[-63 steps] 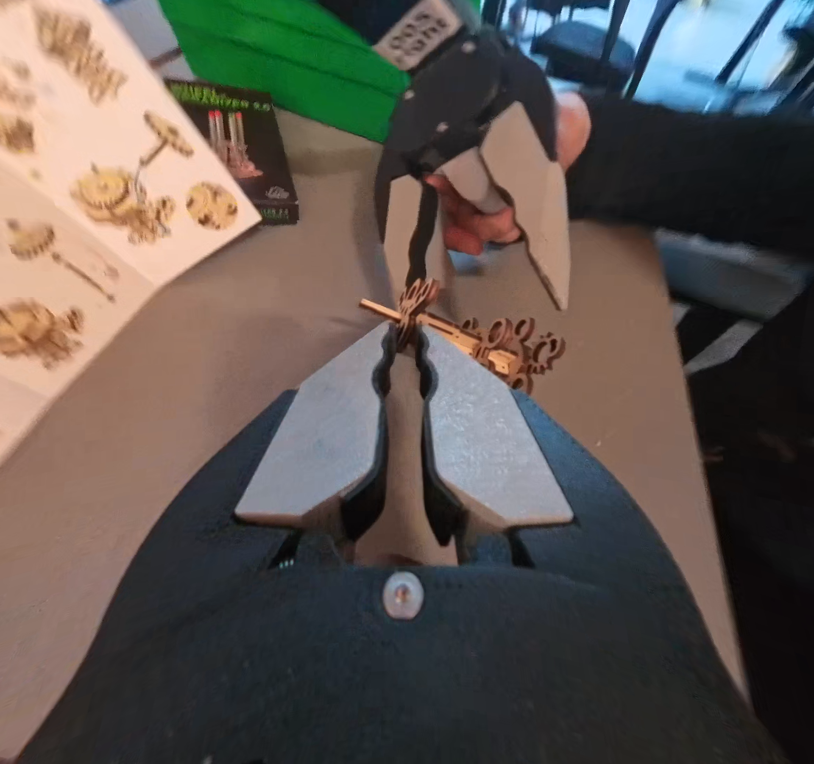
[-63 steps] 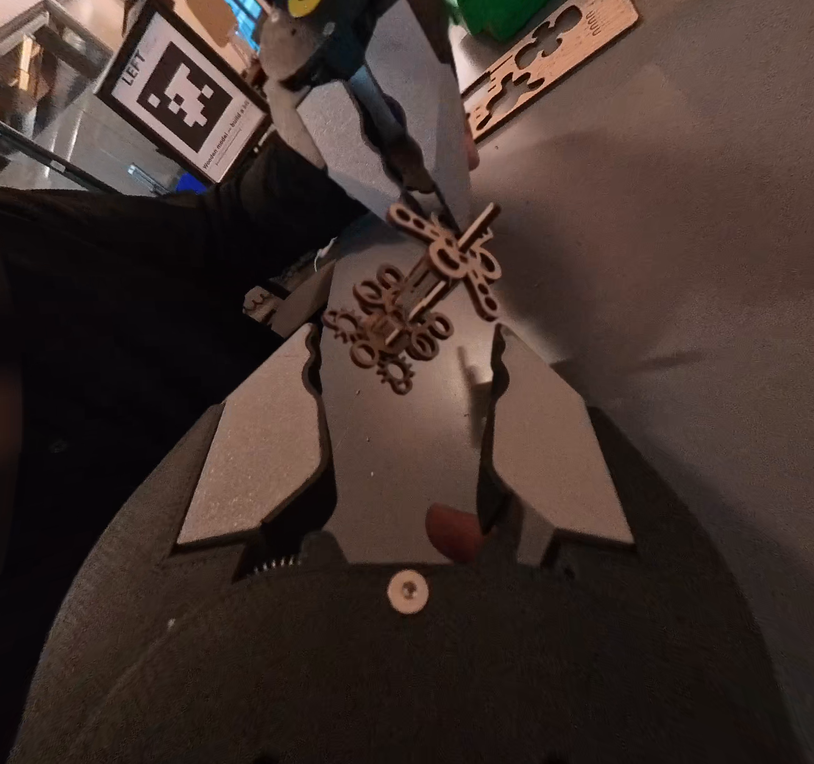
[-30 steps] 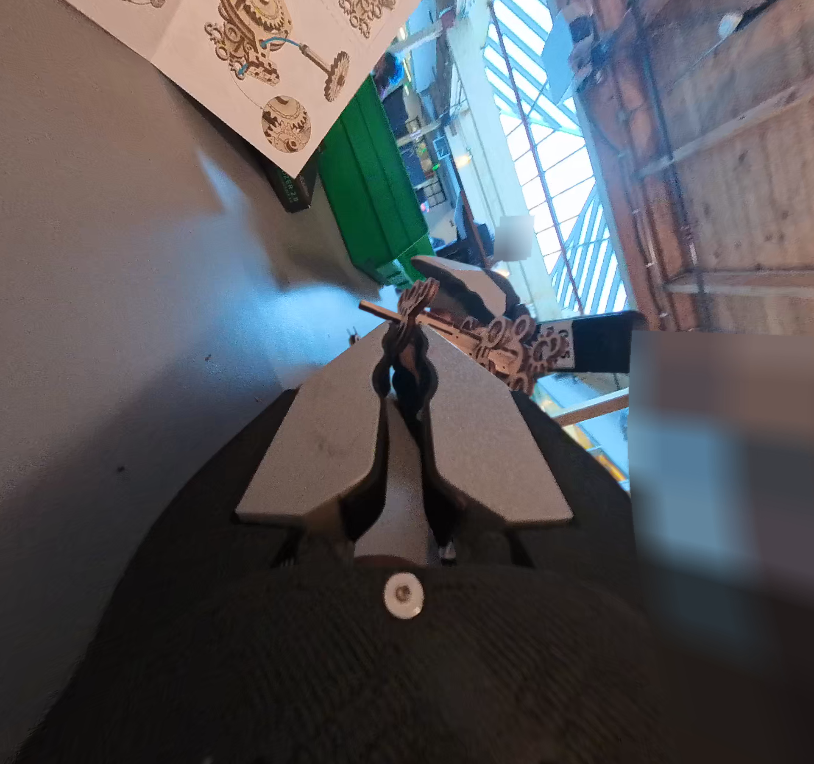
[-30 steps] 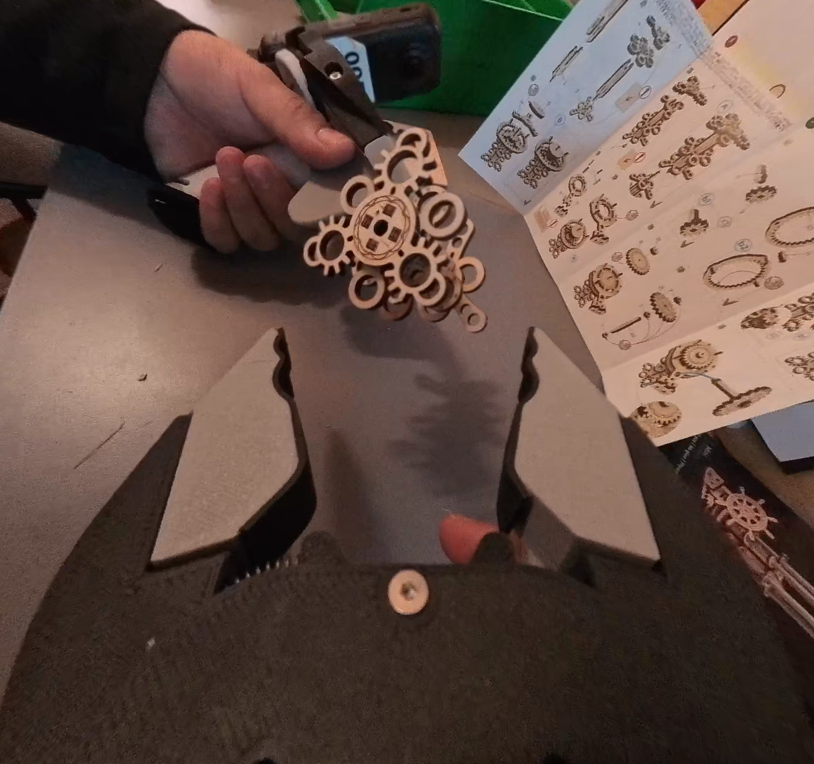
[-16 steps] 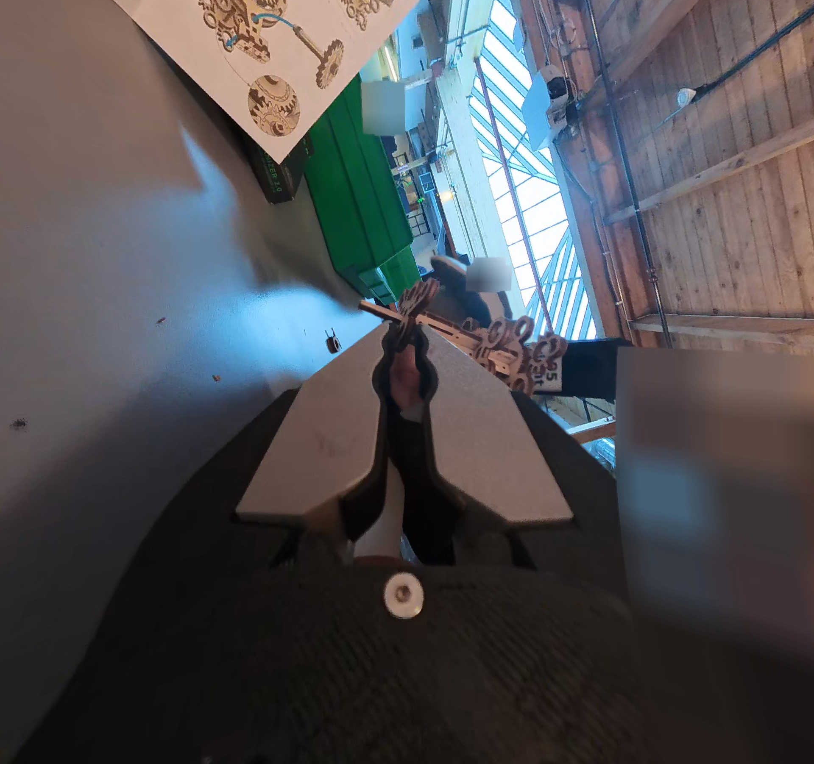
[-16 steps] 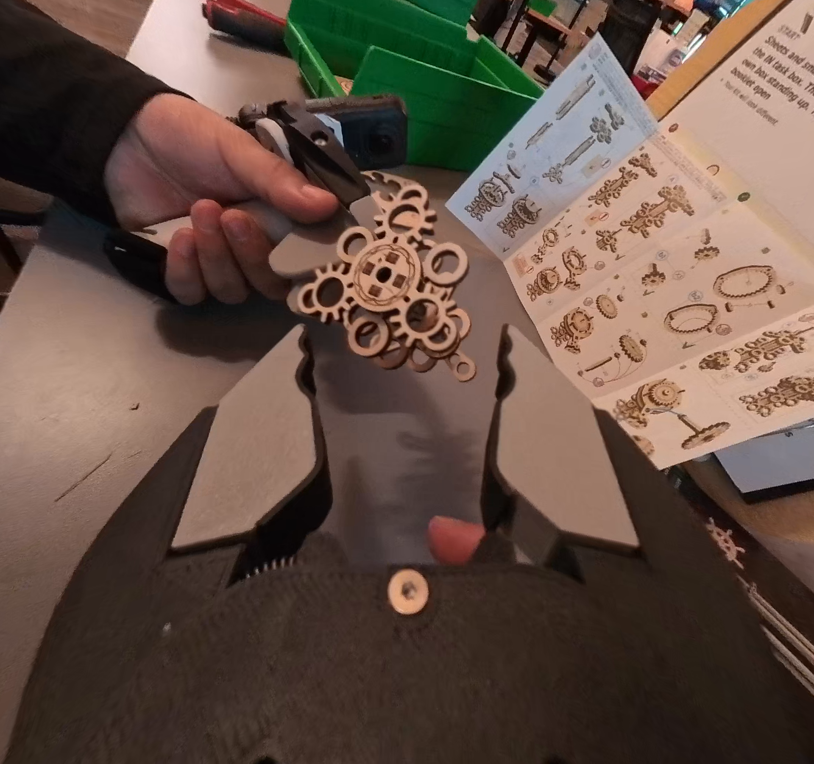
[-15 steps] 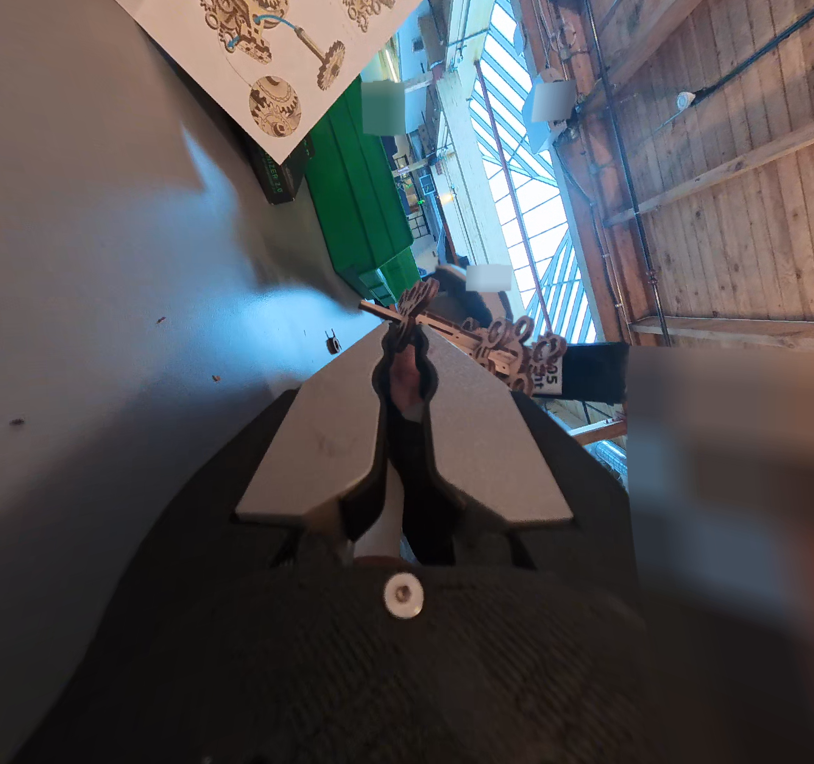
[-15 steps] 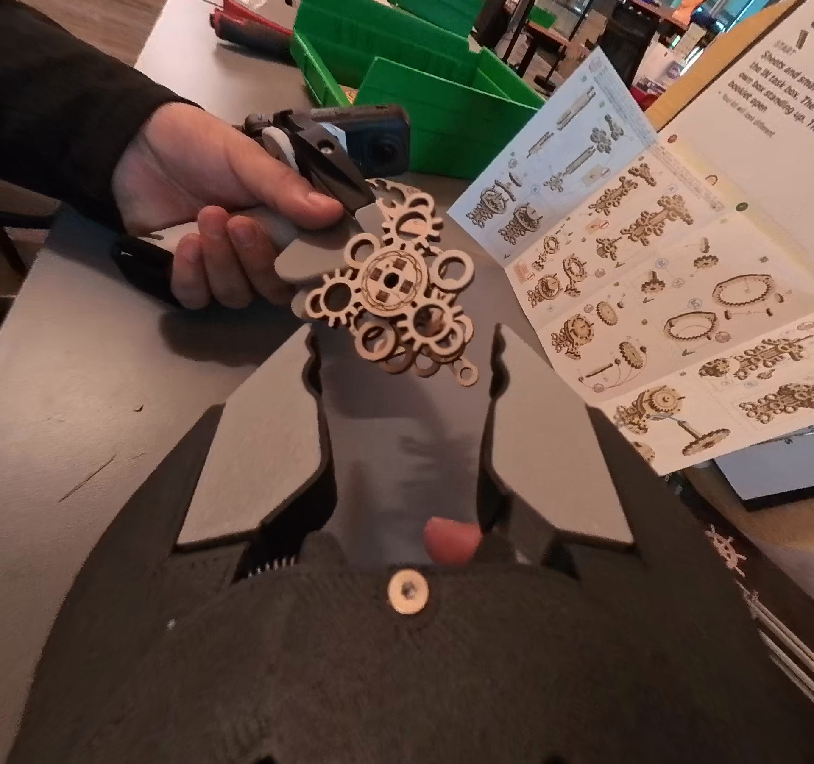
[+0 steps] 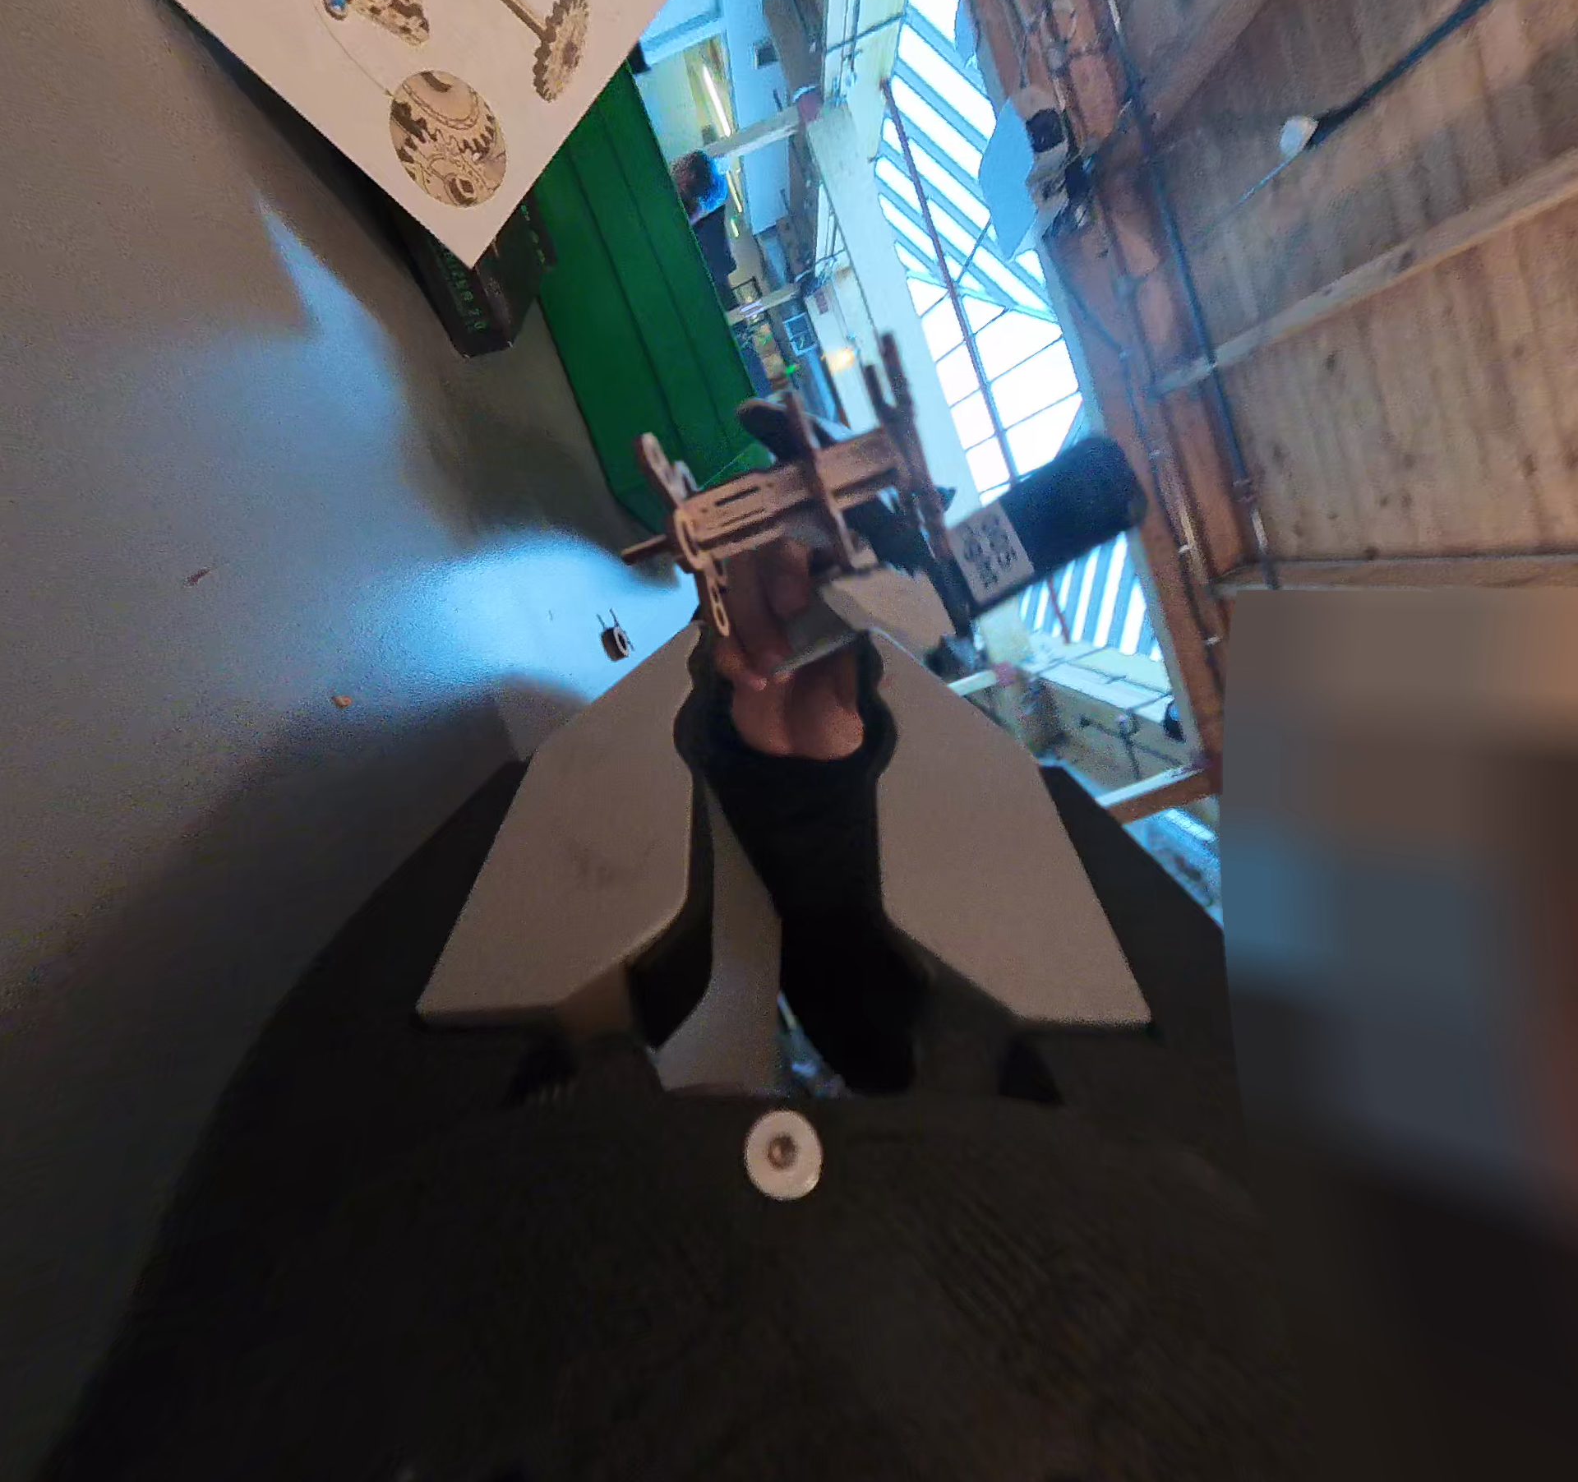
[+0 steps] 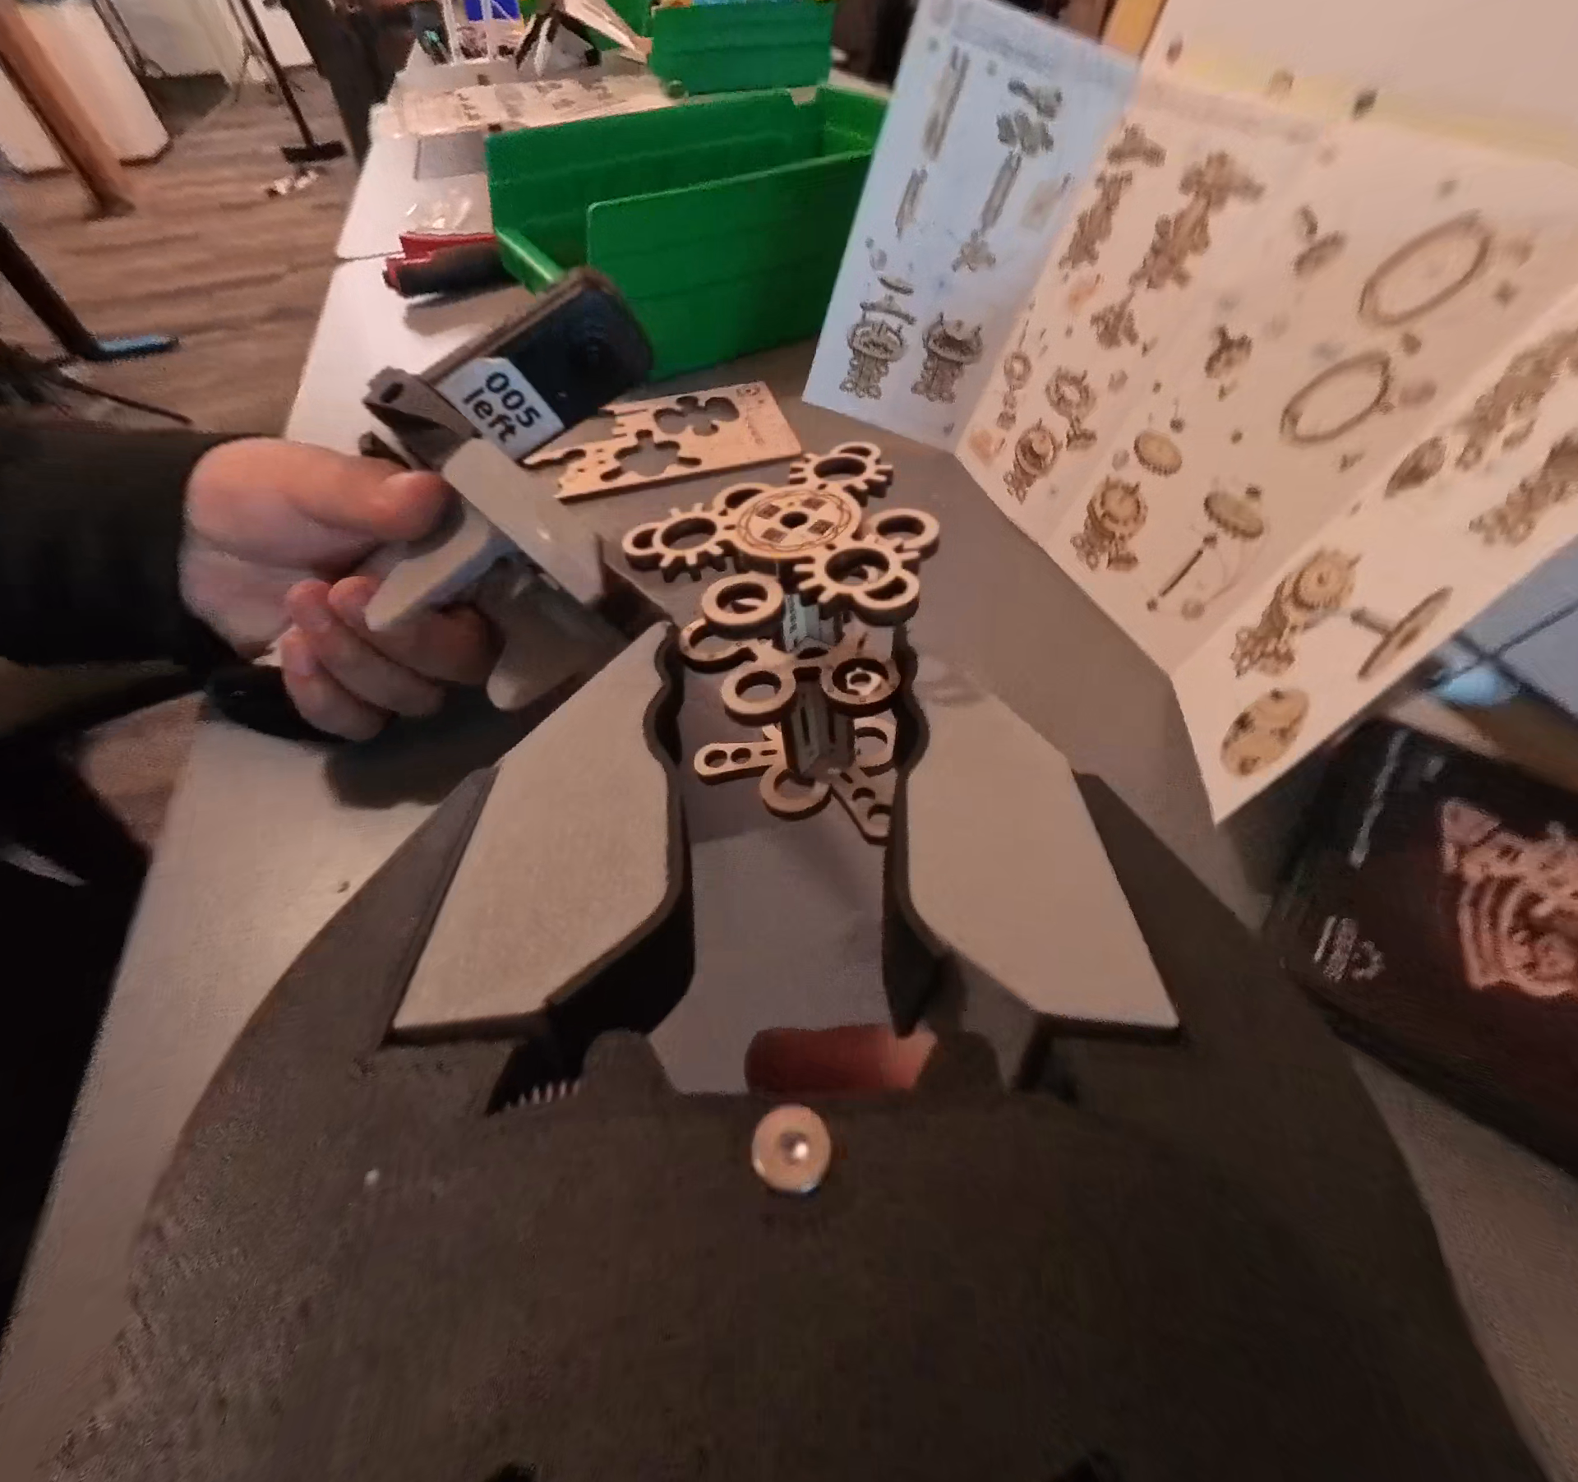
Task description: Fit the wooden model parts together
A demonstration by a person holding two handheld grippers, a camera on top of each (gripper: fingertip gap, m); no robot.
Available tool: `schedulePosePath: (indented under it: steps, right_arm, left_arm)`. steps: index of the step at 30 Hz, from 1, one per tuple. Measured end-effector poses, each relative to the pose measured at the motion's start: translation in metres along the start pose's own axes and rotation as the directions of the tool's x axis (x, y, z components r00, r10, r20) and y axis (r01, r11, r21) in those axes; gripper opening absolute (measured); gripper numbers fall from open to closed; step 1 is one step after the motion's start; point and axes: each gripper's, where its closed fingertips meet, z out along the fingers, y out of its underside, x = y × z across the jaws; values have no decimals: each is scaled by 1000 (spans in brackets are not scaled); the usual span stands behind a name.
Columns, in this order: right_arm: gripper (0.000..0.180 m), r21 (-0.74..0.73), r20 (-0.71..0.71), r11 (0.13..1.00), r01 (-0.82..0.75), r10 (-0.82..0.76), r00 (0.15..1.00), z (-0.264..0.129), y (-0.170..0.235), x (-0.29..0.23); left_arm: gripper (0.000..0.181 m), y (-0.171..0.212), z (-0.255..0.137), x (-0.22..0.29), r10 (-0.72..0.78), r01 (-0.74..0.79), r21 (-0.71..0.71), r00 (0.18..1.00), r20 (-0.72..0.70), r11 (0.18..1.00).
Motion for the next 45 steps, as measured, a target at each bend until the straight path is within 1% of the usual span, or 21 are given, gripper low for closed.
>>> schedulePosePath:
  steps: [2,4,7,8,11,13,16,19,22,24,26,28,32,34,37,39,41,45]
  right_arm:
    - [45,-46,65,989,-142,145,987,0,11,7]
    - [45,-108,91,971,-214,224,970,2,25,14]
    - [44,-190,89,964,-186,205,975,7,45,17]
    - [44,-201,98,962,-184,207,973,7,45,16]
    - [43,-204,118,968,-149,175,978,7,45,13]
    - [43,-192,143,972,-137,165,976,5,43,10]
    - [43,-143,207,967,-209,236,950,1,34,6]
    - [44,-64,325,944,-325,328,887,-6,15,0]
    - [43,-36,399,907,-420,399,826,-11,3,-1]
    - [43,-19,448,870,-493,448,774,-14,-5,-1]
    - [43,6,510,815,-579,496,703,-19,-16,1]
    - [43,29,571,754,-656,526,630,-24,-29,3]
    - [43,61,658,642,-764,550,515,-32,-46,8]
    - [43,56,678,618,-785,553,484,-32,-48,8]
    - [43,84,678,618,-782,539,500,-32,-49,9]
    - [43,138,683,627,-767,501,533,-36,-54,11]
    - [43,224,665,653,-724,440,603,-42,-61,12]
    - [43,342,553,731,-591,352,755,-44,-65,12]
  left_arm:
    - [30,0,-4,-2,80,-79,-32,996,29,996]
    - [29,-5,-9,-1,159,-157,-49,986,45,986]
    - [24,-10,-13,-2,323,-312,-126,943,78,942]
    - [24,-11,-14,-3,393,-376,-161,915,91,913]
    - [24,-11,-13,-15,595,-538,-303,792,138,787]
    - [25,-12,-7,-18,660,-590,-345,739,132,730]
    - [26,-14,4,-15,681,-617,-362,729,71,698]
    - [27,-16,11,-10,706,-660,-360,708,-4,660]
    - [32,-18,14,-4,742,-714,-340,667,-64,612]
    - [32,-20,14,-2,756,-741,-305,648,-92,598]
    - [32,-24,11,0,730,-725,-275,675,-106,631]
    - [28,-31,8,2,707,-707,-252,699,-106,661]
    - [26,-42,2,-1,717,-707,-230,695,-55,669]
    - [26,-40,2,0,726,-717,-233,685,-62,657]
    - [26,-34,3,-1,751,-739,-260,657,-69,622]
    - [27,-30,4,-3,767,-751,-279,638,-72,598]
    - [26,-28,4,-2,778,-762,-282,623,-74,583]
    - [25,-29,3,-2,780,-764,-272,622,-70,585]
